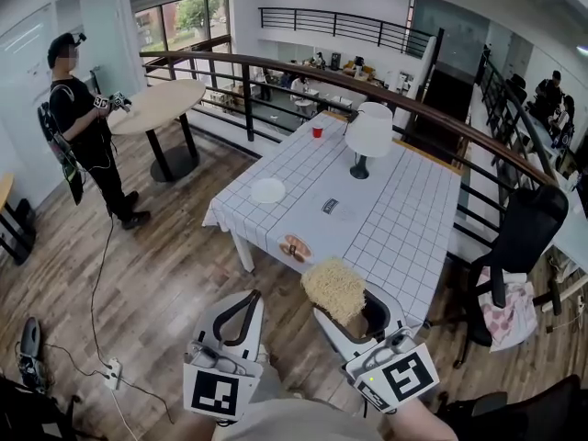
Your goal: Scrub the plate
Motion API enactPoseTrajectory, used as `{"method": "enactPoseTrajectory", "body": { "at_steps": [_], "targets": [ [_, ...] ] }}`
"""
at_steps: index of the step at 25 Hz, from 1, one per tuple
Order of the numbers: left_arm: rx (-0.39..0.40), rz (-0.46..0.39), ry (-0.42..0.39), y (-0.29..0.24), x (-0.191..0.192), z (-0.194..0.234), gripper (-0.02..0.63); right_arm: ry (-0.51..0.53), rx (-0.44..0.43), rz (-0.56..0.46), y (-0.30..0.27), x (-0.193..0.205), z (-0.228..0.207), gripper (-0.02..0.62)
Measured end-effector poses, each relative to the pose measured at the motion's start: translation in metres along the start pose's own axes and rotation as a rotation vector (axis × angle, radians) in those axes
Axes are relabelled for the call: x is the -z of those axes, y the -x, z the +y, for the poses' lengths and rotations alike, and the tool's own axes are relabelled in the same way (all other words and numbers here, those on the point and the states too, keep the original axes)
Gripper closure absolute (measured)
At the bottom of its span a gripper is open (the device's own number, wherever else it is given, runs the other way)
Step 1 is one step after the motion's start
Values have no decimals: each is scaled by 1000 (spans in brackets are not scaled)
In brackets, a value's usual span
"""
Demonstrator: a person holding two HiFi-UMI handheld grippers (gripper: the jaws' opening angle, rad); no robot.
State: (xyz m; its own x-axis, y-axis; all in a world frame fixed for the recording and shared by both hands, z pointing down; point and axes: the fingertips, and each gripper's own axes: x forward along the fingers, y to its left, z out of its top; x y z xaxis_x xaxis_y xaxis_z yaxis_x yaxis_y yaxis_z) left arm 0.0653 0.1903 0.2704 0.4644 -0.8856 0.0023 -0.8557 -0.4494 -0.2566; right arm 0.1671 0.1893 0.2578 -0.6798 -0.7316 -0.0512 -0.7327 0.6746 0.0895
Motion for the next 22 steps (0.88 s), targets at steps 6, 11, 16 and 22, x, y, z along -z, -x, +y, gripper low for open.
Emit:
{"method": "enactPoseTrajectory", "body": {
  "at_steps": [6, 11, 16, 22],
  "targets": [
    [16, -10, -16, -8, 4, -3, 589, -1, 7, -6, -3, 7, -7, 334],
    [6, -5, 7, -22, 16, 13, 589, -1, 0, 21, -23, 18, -14, 334],
    [7, -11, 19, -46, 22, 38, 589, 2, -5, 46, -51, 24, -25, 334],
    [31, -4, 50, -81, 39, 67, 589, -2, -1, 75, -92, 40, -46, 334]
  ]
}}
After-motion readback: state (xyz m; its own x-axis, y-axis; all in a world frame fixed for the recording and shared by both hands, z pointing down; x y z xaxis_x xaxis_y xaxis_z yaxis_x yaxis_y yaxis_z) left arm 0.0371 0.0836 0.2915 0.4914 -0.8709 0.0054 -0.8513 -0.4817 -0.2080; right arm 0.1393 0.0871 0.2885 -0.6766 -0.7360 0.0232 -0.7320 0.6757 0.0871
